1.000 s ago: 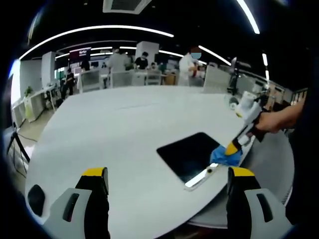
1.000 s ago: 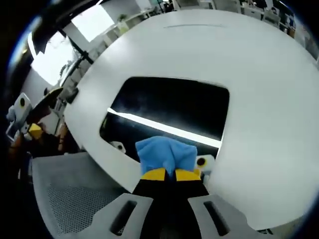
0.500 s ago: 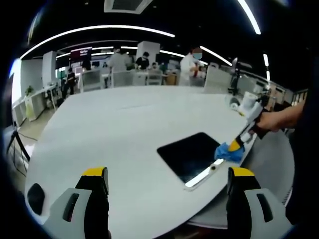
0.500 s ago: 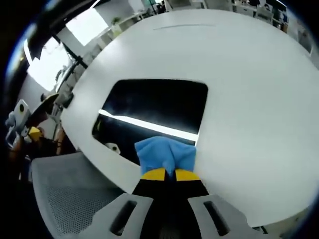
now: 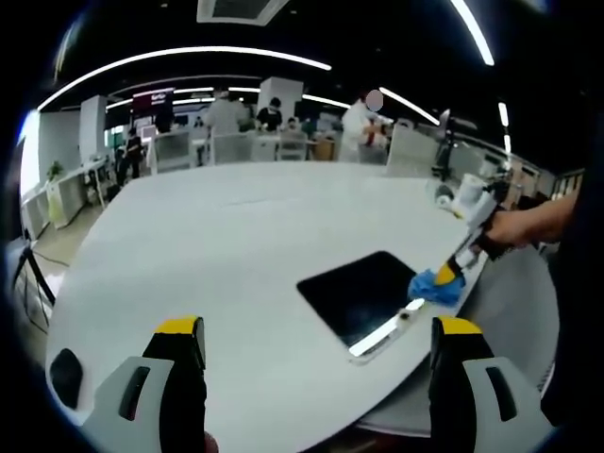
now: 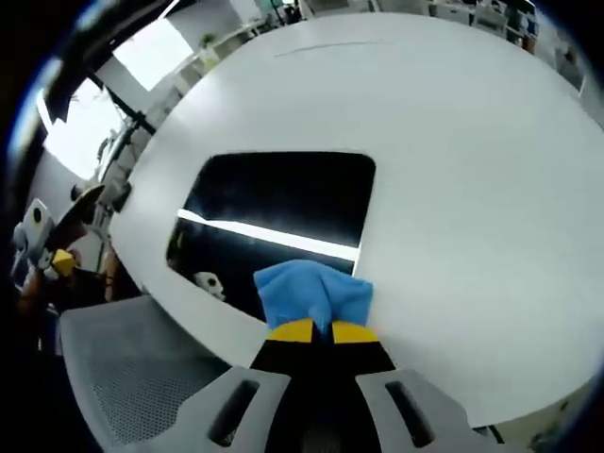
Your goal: Wipe the mirror surface with the cleaning cloth until all visible marks leave the cleaned area.
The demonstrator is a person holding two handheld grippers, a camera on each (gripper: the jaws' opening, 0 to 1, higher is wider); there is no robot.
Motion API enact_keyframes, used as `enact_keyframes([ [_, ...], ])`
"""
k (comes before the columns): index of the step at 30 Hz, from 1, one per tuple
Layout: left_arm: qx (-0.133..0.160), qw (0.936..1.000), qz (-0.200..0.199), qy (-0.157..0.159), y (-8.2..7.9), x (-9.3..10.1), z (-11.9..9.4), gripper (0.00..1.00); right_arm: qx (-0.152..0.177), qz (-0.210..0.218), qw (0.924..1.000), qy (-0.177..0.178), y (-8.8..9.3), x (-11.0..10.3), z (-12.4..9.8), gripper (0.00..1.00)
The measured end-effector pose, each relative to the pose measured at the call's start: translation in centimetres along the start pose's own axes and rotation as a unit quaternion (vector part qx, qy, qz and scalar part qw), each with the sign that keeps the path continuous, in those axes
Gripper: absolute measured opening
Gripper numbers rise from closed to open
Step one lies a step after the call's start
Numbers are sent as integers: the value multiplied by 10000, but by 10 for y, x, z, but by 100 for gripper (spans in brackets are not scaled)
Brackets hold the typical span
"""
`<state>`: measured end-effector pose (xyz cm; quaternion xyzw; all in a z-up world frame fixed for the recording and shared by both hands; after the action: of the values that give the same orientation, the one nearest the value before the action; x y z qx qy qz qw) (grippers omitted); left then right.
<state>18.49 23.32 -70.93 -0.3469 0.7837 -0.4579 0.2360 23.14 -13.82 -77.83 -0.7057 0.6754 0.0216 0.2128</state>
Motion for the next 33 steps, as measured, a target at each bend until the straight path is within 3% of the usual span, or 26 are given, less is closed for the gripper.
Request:
enact_keyframes([
  [11,-14,10000,-36,55,2,0,2,100,40,-39,9999,161,-19,-1,5,0],
  [21,-149,9997,-110,131,3,-4,2,100,106,-51,9996,268,-57,0,17,0],
  [33,-176,9996,-150,163,3,-7,2,100,224,-74,9991,360,-90,-1,27,0],
])
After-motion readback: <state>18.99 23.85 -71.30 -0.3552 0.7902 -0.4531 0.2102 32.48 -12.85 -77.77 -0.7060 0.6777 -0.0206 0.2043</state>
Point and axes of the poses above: the point that each gripper's makers call its tool centre point, and the gripper's own axes: z roughly forward along the fingers, x roughly to its right, y roughly out of its underside, the point moved 10 cm from there along -z, roughly backward along the fingers, and after that the axes turned 13 degrees about z, right-handed, at the moved point
